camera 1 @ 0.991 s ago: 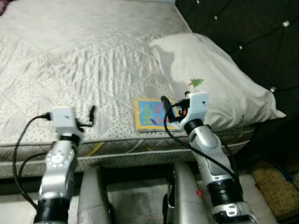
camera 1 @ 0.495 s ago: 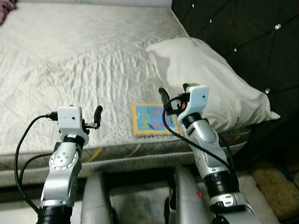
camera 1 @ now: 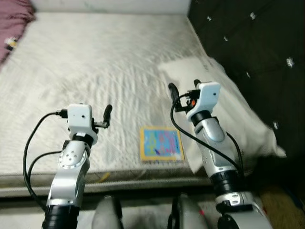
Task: Clean up the room
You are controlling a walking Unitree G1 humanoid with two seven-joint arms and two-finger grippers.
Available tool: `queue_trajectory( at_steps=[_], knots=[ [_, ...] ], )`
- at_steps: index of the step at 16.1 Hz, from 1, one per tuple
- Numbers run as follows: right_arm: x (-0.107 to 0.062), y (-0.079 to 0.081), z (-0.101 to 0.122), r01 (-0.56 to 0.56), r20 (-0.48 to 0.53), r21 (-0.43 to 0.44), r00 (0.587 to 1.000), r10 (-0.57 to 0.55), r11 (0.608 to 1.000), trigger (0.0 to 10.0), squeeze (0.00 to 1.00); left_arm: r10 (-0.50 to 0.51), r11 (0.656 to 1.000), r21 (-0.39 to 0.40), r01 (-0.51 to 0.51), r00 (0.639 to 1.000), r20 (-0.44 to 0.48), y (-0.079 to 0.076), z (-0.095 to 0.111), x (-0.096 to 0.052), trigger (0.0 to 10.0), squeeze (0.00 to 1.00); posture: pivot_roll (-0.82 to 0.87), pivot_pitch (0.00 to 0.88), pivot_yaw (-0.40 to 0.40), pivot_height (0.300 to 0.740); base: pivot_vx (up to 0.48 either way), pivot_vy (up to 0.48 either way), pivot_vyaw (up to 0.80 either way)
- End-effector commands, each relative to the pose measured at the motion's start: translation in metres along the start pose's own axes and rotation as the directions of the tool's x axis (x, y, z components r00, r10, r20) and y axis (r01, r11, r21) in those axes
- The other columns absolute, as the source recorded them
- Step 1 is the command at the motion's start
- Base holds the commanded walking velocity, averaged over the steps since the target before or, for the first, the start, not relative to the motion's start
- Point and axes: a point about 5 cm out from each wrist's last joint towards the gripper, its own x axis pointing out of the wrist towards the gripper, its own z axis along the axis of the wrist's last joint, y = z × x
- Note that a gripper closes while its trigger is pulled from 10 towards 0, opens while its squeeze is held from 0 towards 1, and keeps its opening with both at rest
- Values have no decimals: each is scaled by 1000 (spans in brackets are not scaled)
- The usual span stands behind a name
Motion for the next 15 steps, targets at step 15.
queue_trajectory(
  at_steps=[15],
  knots=[
    [-24, -15, -22, 137, -101, -72, 984, -144, 988, 10000, 0, 17, 1000, 19, -16, 999, -45, 3, -8, -4, 10000, 0, -5, 0, -22, 740, 0, 0, 0]
  ],
)
